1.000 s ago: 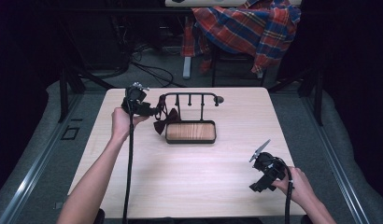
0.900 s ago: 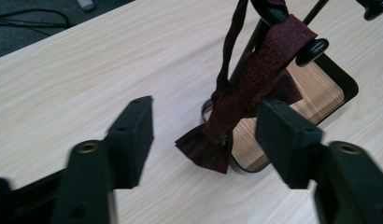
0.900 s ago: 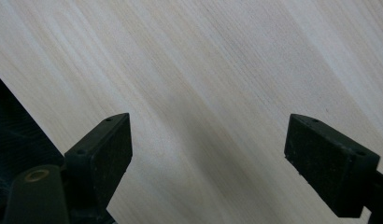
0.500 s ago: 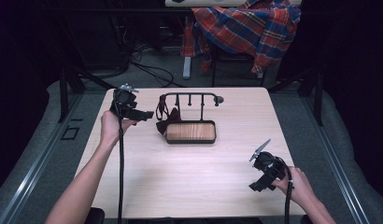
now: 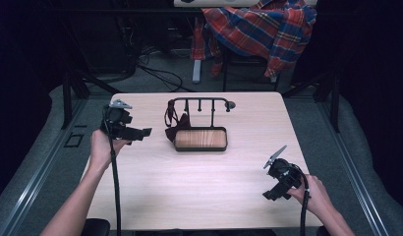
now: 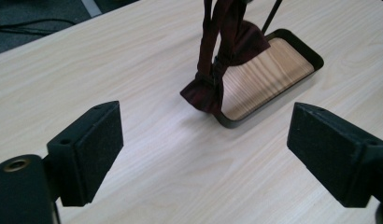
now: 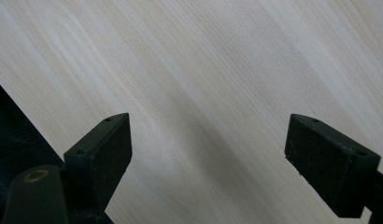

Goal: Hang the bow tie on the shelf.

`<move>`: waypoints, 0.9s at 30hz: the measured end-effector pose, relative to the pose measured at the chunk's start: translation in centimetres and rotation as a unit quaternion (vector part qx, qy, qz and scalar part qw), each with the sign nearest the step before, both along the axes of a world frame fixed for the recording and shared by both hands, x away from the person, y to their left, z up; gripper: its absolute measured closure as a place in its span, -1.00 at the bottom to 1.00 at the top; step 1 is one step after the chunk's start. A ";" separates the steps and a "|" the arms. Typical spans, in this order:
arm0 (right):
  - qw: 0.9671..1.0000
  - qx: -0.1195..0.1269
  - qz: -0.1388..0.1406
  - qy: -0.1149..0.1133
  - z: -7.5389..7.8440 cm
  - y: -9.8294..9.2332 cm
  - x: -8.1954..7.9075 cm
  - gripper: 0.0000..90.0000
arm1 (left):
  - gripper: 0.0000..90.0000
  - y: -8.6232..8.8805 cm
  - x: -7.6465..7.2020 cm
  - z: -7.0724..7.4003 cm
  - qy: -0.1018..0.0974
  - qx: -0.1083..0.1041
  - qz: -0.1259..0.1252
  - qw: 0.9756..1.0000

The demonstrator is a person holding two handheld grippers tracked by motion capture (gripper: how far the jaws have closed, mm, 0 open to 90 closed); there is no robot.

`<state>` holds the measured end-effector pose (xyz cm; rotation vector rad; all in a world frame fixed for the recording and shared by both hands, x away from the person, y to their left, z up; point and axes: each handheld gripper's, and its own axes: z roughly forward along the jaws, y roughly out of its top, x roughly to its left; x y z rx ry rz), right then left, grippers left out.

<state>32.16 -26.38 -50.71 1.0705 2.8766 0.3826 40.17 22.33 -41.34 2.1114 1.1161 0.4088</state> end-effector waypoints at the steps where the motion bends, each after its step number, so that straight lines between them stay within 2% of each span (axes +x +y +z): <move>1: 1.000 -0.001 -0.001 0.001 0.0 0.0 0.0 -0.67 | -0.78 0.1 -0.3 -0.2 0.001 0.000 0.001 1.000; 8: 1.000 -0.005 0.009 -0.002 0.2 0.1 -0.2 -0.67 | -0.90 0.7 -2.0 -1.5 0.016 0.007 0.005 1.000; 10: 1.000 0.004 0.005 -0.003 0.2 0.2 -0.3 -0.67 | -0.93 0.9 -2.5 -1.7 0.021 0.007 0.008 1.000; 11: 1.000 -0.002 0.007 -0.004 0.3 0.2 -0.3 -0.67 | -0.94 1.0 -2.7 -1.8 0.022 0.006 0.007 1.000; 13: 1.000 -0.002 0.009 -0.003 0.3 0.2 -0.3 -0.67 | -0.95 1.0 -3.2 -2.1 0.026 0.014 0.006 1.000; 14: 1.000 -0.005 0.009 -0.004 0.3 0.2 -0.3 -0.67 | -0.96 1.0 -3.4 -2.4 0.029 0.015 0.006 0.999; 16: 1.000 0.009 -0.001 -0.003 0.0 0.2 -0.2 -0.67 | -0.97 1.0 -3.7 -2.9 0.035 0.022 0.004 0.999; 17: 1.000 -0.005 0.007 0.000 0.2 0.2 -0.1 -0.67 | -0.98 1.0 -3.8 -3.2 0.038 0.025 0.003 0.999; 22: 1.000 -0.006 0.006 -0.002 0.2 0.2 -0.1 -0.67 | -0.99 1.0 -4.4 -4.7 0.060 0.030 0.006 0.998; 24: 1.000 0.003 0.002 -0.004 0.1 0.3 -0.2 -0.67 | -0.99 1.0 -4.6 -5.3 0.067 0.036 0.007 0.997; 27: 1.000 -0.006 0.007 -0.003 0.2 0.3 -0.1 -0.67 | -1.00 1.0 -4.9 -6.1 0.075 0.042 0.007 0.996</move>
